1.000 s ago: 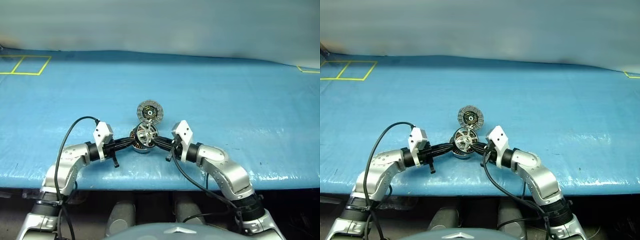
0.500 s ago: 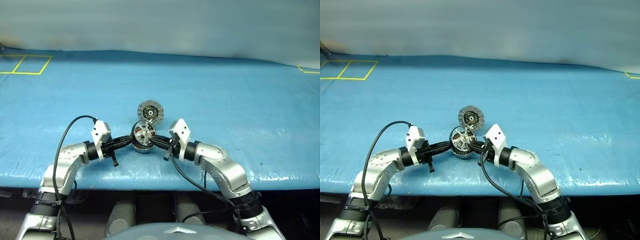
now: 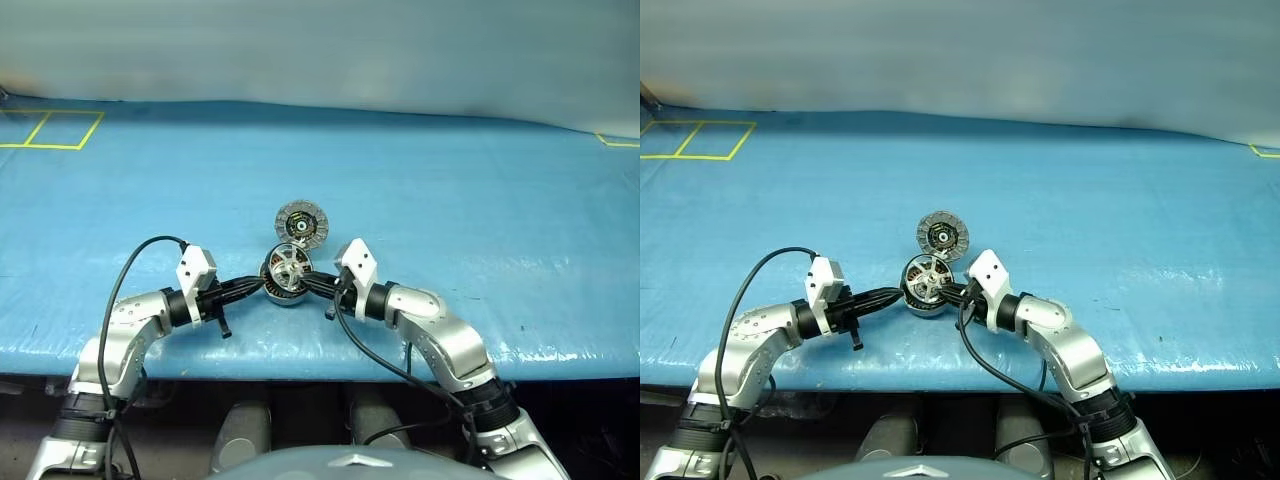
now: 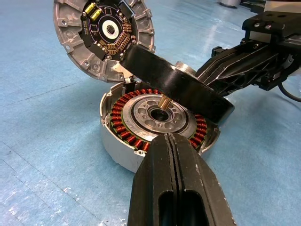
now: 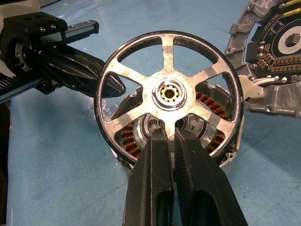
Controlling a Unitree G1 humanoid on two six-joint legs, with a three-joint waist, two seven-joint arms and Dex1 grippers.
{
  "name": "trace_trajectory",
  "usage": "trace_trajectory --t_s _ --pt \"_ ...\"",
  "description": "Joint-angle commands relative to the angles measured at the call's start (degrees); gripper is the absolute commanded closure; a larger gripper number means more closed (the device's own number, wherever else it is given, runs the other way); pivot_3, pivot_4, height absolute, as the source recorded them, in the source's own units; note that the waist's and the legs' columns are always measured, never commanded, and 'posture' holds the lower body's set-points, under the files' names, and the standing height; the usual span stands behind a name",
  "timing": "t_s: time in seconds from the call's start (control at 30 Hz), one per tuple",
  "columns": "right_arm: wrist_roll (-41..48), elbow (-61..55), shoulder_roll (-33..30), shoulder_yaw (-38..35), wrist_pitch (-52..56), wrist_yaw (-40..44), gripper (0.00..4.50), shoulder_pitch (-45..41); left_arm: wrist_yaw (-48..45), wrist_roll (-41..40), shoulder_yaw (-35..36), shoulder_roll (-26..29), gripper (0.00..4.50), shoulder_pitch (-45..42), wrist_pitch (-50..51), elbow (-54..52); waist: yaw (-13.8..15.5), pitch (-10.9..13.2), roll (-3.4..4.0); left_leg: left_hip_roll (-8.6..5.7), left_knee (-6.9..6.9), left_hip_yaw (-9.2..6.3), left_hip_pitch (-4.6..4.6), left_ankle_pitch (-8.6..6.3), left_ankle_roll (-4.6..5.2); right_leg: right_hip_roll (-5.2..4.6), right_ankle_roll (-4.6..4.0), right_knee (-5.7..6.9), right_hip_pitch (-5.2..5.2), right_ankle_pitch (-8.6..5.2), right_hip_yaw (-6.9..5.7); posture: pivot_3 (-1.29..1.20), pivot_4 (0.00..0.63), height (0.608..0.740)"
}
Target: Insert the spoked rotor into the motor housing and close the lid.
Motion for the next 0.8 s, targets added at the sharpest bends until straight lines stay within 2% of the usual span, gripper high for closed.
trace_trajectory --t_s 0.03,0.27,0.8 --pt "0.0 -0.6 -0.1 -0.4 -0.6 0.0 4.21 -0.9 0.2 -1.2 1.5 0.5 4.50 0.3 -0.2 -2.2 0.0 0.0 0.00 0.00 0.00 0.00 0.00 0.00 0.00 0.00 0.00 0.00 0.00 0.00 0.00 0.00 0.150 0.740" --pt "-0.1 -1.6 -0.1 -0.3 -1.2 0.0 2.19 -0.5 0.4 -1.2 2.0 0.6 4.50 0.5 -0.2 -2.0 0.0 0.0 0.00 0.00 0.00 0.00 0.00 0.00 0.00 0.00 0.00 0.00 0.00 0.00 0.00 0.00 0.150 0.740" --pt "1.5 -4.8 1.1 -1.1 -1.5 0.1 2.19 -2.3 1.0 -1.9 4.2 1.0 4.50 2.2 -0.3 -2.7 -0.1 0.0 0.01 0.01 -0.02 0.00 0.00 0.00 0.00 0.00 -0.01 0.00 -0.02 0.00 0.00 0.00 0.150 0.740"
